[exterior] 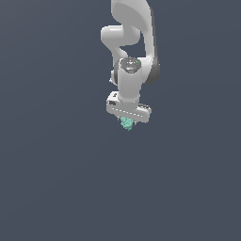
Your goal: Pick up the object and move it to a goal position.
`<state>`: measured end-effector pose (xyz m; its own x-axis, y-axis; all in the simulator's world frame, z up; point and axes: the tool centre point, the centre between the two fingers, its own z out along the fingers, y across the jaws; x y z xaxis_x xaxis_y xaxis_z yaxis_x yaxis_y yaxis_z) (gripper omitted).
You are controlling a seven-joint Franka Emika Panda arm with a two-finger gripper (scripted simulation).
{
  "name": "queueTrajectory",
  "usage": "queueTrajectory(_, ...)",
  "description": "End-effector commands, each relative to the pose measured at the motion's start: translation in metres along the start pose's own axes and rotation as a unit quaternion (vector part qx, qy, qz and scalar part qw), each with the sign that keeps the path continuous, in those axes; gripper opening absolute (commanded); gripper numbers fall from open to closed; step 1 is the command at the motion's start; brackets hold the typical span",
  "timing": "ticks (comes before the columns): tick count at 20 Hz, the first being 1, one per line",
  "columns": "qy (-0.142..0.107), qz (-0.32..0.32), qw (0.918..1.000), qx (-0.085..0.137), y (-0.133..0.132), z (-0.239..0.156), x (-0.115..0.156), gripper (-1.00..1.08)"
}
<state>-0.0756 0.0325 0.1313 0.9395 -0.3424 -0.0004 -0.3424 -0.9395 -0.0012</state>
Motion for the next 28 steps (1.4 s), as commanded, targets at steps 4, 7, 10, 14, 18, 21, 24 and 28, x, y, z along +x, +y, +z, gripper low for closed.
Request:
queueTrajectory(4, 0.000, 0.000, 1.0000, 0.001, 0.031, -0.053, -0.002, -1.00)
queueTrajectory(7, 0.000, 0.000, 1.0000, 0.001, 0.049, -0.085, -0.003, -1.00)
queueTrajectory(10, 0.000, 0.000, 1.0000, 0.001, 0.067, -0.117, -0.004, -1.00)
queueTrajectory(14, 0.000, 0.001, 1.0000, 0.001, 0.091, -0.159, -0.005, -1.00)
queueTrajectory(18, 0.000, 0.001, 1.0000, 0.001, 0.114, -0.199, -0.006, -1.00)
queueTrajectory(21, 0.000, 0.001, 1.0000, 0.001, 0.131, -0.230, -0.006, -1.00)
queueTrajectory(24, 0.000, 0.001, 1.0000, 0.001, 0.148, -0.260, -0.006, -1.00)
queueTrajectory(28, 0.000, 0.001, 1.0000, 0.000, 0.168, -0.296, -0.005, -1.00)
